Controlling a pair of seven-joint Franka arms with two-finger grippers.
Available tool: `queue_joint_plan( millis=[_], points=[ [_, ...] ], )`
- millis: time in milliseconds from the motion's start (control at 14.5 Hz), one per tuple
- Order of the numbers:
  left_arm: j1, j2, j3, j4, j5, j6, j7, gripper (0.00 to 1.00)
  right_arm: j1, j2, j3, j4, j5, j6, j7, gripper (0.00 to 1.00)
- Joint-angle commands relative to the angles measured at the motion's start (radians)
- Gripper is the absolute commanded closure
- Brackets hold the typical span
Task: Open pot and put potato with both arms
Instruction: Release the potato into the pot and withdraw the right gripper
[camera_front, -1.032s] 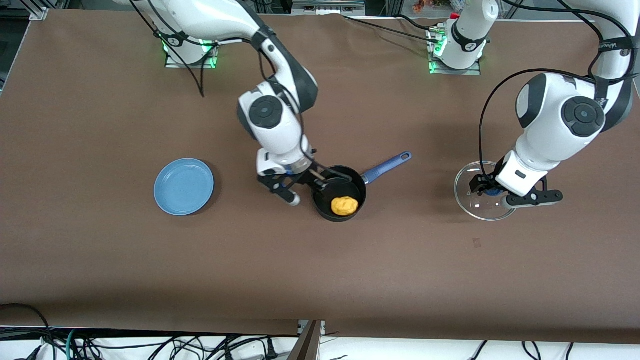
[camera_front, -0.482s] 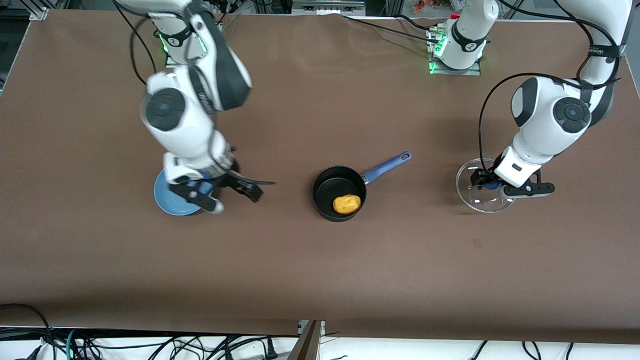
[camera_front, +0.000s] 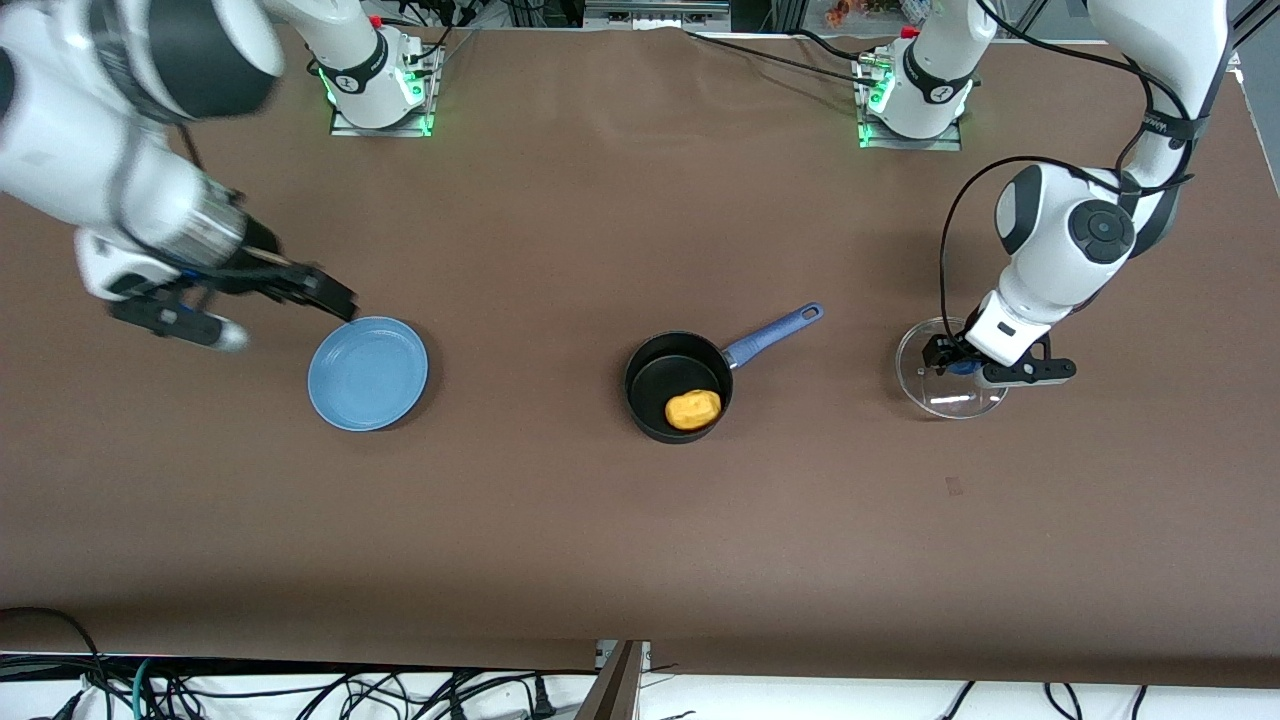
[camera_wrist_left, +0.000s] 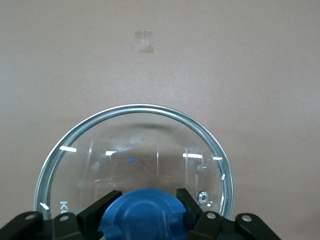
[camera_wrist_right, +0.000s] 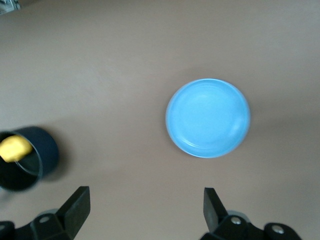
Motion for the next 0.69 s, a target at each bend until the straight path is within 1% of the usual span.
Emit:
queue_joint_plan(
  millis=[0,138,344,413,482,551,619],
  points=[
    [0.009,0.020,-0.006,-0.037,-0.034,0.086,0.044,0.52,0.013,-0.112,-0.033,-0.045,-0.092,-0.068,-0.111,0.00],
    [0.009,0.041,-0.006,-0.046,-0.032,0.108,0.044,0.50,0.013,-0.160,-0.045,-0.073,-0.118,-0.082,-0.157,0.00],
    [0.009,0.072,-0.006,-0.051,-0.029,0.137,0.051,0.45,0.015,-0.162,-0.036,-0.070,-0.167,-0.075,-0.202,0.00],
    [0.009,0.081,-0.006,-0.051,-0.029,0.151,0.051,0.42,0.010,-0.157,-0.019,-0.070,-0.177,-0.076,-0.202,0.00],
    [0.009,0.089,-0.006,-0.051,-0.029,0.152,0.051,0.41,-0.034,-0.150,0.021,-0.064,-0.184,-0.082,-0.202,0.00],
    [0.009,0.089,-0.006,-0.051,-0.029,0.152,0.051,0.38,-0.124,-0.140,0.105,-0.056,-0.186,-0.082,-0.203,0.00],
    [0.009,0.090,-0.006,-0.051,-0.029,0.152,0.051,0.35,-0.221,-0.137,0.201,-0.050,-0.186,-0.082,-0.203,0.00]
  ],
)
